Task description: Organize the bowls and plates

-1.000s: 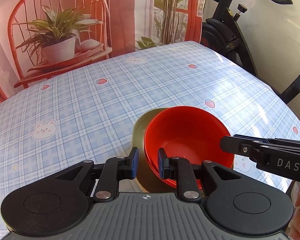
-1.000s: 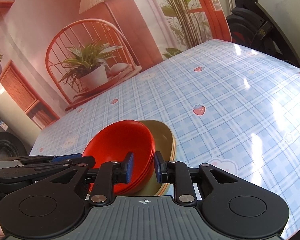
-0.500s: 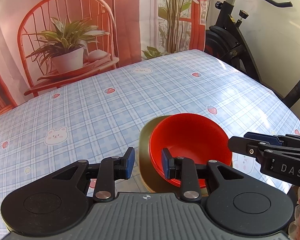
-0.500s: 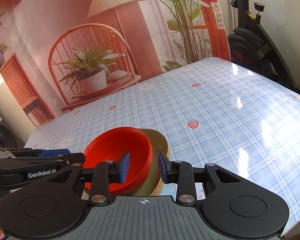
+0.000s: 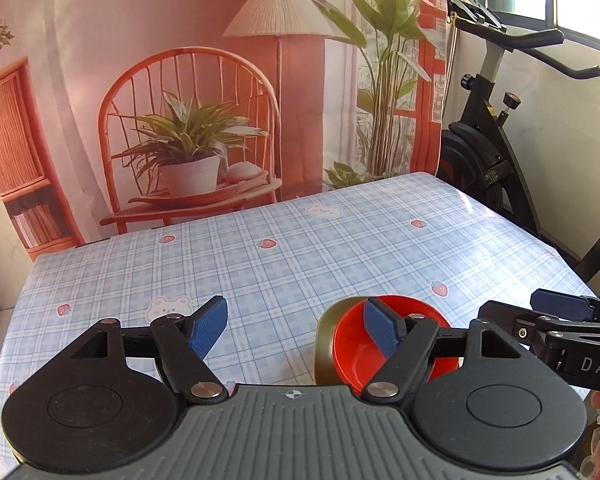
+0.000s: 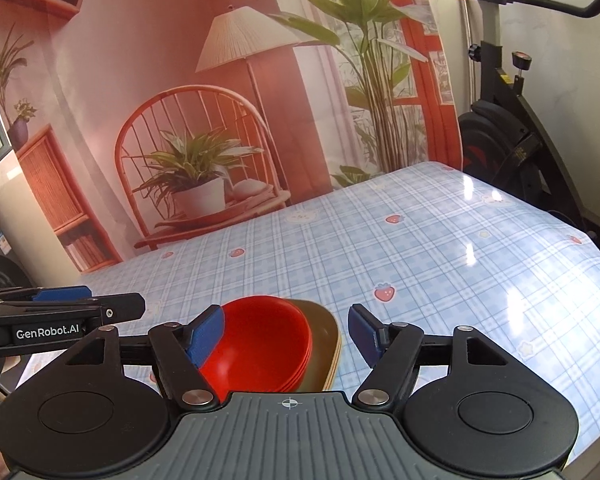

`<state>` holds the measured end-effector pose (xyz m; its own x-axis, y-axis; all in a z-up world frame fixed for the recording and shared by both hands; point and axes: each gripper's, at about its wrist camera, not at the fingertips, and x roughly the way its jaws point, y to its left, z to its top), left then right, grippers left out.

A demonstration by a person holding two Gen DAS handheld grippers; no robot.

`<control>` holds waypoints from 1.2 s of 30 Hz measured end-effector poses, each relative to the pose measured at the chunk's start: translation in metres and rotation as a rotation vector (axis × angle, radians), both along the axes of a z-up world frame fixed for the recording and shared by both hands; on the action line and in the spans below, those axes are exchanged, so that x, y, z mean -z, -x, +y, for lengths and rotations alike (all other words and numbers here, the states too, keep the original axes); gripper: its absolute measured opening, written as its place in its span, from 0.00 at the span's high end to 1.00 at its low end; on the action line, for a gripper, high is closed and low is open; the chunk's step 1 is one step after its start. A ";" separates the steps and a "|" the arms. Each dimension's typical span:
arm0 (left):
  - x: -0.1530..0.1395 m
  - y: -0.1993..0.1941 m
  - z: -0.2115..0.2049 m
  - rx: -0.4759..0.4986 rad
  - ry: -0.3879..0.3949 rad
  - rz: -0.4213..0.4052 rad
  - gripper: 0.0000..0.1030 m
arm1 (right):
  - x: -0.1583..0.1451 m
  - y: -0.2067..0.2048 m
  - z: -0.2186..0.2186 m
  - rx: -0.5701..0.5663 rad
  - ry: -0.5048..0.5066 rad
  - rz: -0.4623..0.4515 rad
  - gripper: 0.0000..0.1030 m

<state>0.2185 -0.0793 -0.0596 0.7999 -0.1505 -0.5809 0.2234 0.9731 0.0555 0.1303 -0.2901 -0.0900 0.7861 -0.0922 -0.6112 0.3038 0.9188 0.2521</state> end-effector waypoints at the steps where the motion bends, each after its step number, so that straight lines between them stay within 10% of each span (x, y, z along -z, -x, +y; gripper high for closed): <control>1: -0.006 0.005 0.004 -0.015 0.018 -0.014 0.23 | -0.004 0.001 0.001 -0.004 0.004 -0.012 0.26; 12: -0.076 0.065 0.026 -0.207 -0.040 -0.201 0.15 | -0.073 0.025 0.019 -0.050 0.057 -0.150 0.01; 36: -0.160 0.183 0.057 -0.221 0.131 -0.329 0.13 | -0.196 0.081 0.081 -0.149 0.242 -0.270 0.00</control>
<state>0.0358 -0.0221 0.1008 0.9610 -0.0095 -0.2763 -0.0012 0.9993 -0.0382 0.0493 -0.2095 0.1058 0.9313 -0.0810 -0.3552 0.1150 0.9905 0.0756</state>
